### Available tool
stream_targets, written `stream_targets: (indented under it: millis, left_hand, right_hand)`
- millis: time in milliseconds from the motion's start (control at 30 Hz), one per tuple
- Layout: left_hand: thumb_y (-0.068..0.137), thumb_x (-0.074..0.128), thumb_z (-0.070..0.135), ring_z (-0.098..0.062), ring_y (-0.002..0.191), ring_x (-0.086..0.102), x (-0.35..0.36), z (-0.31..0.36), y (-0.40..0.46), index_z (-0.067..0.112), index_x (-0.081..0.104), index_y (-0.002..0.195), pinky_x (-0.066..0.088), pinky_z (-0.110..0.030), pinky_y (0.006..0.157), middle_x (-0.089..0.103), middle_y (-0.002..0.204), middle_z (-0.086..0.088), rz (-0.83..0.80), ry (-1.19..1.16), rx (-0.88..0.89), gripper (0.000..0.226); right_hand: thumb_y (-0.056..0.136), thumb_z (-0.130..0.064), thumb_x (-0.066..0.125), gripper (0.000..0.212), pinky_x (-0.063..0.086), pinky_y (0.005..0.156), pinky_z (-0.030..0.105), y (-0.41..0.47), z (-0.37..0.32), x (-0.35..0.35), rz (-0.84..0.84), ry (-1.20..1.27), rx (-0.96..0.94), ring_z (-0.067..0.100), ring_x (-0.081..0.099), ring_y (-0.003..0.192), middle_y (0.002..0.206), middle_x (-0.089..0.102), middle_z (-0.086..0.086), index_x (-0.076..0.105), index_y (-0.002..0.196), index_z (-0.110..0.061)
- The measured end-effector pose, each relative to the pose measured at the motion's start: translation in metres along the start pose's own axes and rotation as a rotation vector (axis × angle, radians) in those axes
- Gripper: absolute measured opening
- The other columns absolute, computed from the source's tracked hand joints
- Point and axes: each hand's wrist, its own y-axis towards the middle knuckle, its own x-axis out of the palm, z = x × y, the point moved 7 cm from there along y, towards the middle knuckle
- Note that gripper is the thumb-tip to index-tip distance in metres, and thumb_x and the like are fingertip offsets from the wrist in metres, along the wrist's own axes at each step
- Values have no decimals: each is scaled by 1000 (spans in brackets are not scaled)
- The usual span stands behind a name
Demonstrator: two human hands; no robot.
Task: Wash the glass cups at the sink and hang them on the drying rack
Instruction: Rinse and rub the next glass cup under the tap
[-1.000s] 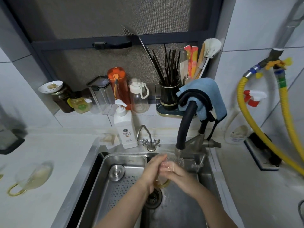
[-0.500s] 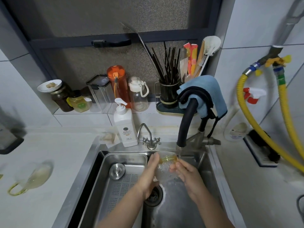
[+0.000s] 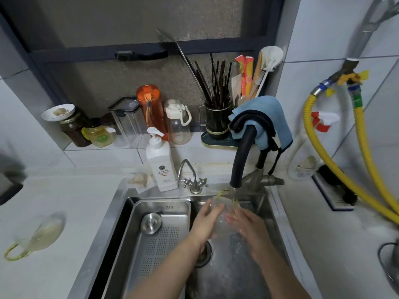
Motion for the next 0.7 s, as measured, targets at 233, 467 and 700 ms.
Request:
stream_targets:
  millis: [233, 467, 700]
  left_hand:
    - [95, 56, 40, -6, 83, 66, 49, 24, -1, 28, 57, 111, 55, -23, 77, 68, 100, -1, -52, 101, 68, 20]
    - [89, 65, 40, -16, 102, 67, 41, 33, 3, 16, 64, 113, 52, -24, 85, 70, 111, -7, -11, 49, 170, 34]
    - [76, 74, 54, -17, 120, 58, 20, 7, -4, 43, 37, 141, 49, -45, 100, 54, 139, 1, -45, -203, 26, 76]
  right_hand:
    - [97, -15, 53, 23, 59, 71, 30, -4, -11, -32, 125, 94, -8, 22, 70, 77, 87, 70, 13, 64, 100, 5]
    - [97, -10, 51, 22, 55, 84, 40, -8, -29, -19, 49, 14, -103, 31, 69, 95, 100, 71, 19, 66, 106, 4]
    - [96, -25, 55, 18, 57, 80, 32, 2, -44, 9, -16, -144, -167, 16, 71, 84, 89, 75, 3, 72, 94, -19]
